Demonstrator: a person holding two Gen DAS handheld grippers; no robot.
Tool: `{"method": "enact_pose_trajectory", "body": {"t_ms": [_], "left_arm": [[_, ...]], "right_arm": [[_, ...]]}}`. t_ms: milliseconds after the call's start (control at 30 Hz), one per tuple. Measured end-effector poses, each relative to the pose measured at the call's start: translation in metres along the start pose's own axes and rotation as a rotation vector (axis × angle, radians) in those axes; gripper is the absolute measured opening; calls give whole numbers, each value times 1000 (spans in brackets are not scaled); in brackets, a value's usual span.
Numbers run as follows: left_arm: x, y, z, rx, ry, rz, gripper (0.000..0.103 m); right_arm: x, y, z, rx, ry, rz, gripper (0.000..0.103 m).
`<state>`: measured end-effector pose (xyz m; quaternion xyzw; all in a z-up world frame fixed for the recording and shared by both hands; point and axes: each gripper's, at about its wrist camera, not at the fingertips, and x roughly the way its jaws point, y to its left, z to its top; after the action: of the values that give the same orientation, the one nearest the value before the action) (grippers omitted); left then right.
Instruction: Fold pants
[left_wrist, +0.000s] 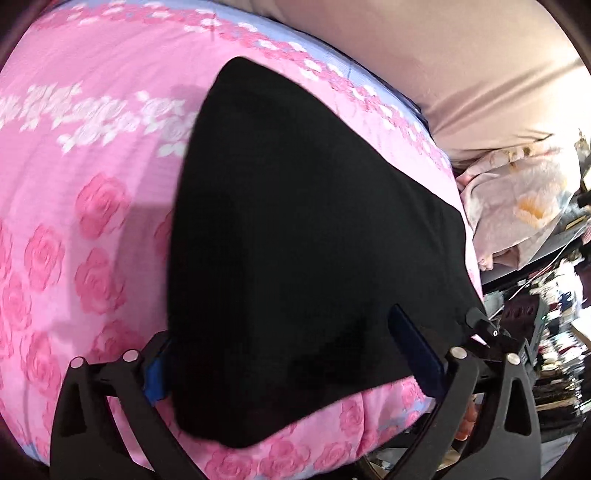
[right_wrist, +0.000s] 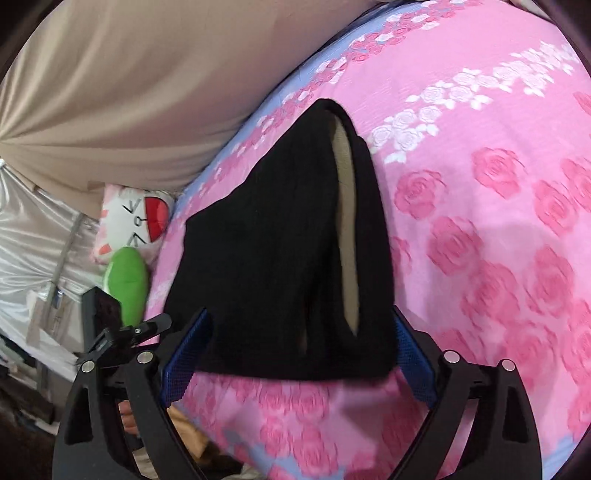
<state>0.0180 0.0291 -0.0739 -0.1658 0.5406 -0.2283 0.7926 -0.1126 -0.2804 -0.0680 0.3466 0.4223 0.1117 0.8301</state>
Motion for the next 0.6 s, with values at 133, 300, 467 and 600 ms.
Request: {"method": "enact_pose_trajectory", "body": {"t_ms": [133,300,467,600], "left_arm": [[-5,-6,6,40,-43,30,40],[-47,2,-14,29,-41,-76,26],[-36,17,-51,21,20,-27,39],[-27,23,-52,-31,-3,18,74]], "right_arm": [[11,1,5,12,-19,27,39],[-17,24,-13,-33,-22,46,36],[-16,0,-49,9,50,-8,44],[-13,-17,-51,68,39,44,52]]}}
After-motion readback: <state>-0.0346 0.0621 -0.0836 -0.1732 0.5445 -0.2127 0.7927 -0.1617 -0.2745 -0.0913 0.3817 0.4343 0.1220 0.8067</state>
